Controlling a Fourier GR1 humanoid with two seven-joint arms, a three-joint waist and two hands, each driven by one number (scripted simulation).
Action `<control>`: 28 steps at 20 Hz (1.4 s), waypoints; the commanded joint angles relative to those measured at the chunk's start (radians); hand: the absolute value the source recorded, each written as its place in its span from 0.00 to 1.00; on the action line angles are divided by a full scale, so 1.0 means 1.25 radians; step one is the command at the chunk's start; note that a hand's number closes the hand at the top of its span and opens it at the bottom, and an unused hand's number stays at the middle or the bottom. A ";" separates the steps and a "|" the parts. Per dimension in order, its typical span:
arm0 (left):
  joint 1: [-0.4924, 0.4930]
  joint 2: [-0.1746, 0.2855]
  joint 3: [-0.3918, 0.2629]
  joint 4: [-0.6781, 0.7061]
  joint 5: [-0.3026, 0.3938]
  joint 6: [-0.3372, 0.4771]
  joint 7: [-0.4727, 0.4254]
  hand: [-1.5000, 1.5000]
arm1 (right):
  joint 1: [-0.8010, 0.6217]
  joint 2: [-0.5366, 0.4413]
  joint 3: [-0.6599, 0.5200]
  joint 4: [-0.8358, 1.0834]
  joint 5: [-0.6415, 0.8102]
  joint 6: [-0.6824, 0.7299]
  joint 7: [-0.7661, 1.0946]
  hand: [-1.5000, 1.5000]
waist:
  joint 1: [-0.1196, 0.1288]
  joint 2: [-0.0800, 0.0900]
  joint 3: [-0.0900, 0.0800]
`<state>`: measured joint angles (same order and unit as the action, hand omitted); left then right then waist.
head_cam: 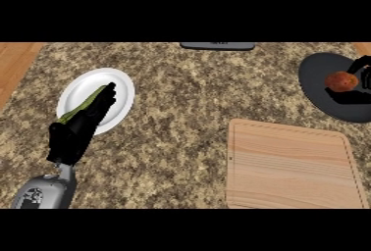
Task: Pick the sweet potato from the cutting board and place it in the pan
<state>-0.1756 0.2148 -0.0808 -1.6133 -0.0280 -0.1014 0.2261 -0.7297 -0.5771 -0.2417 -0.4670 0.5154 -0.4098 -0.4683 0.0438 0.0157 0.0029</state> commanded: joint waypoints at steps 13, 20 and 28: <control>-0.023 -0.025 -0.024 0.010 -0.026 0.003 -0.009 0.50 | -0.127 -0.073 -0.012 0.285 0.040 0.126 0.073 0.00 | 0.041 0.020 0.004; -0.032 -0.031 -0.015 0.031 -0.021 0.004 -0.019 0.50 | -0.136 -0.072 -0.145 0.265 -0.098 0.205 -0.033 0.00 | 0.029 0.023 0.007; -0.037 -0.028 0.000 0.048 -0.017 0.003 -0.040 0.50 | -0.111 -0.104 -0.275 0.275 -0.231 0.357 -0.102 0.00 | 0.021 0.025 0.007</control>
<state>-0.2157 0.1897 -0.0846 -1.5777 -0.0440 -0.1074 0.1950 -0.8711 -0.6770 -0.5253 -0.1294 0.2892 -0.0700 -0.5678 0.0778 0.0444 0.0122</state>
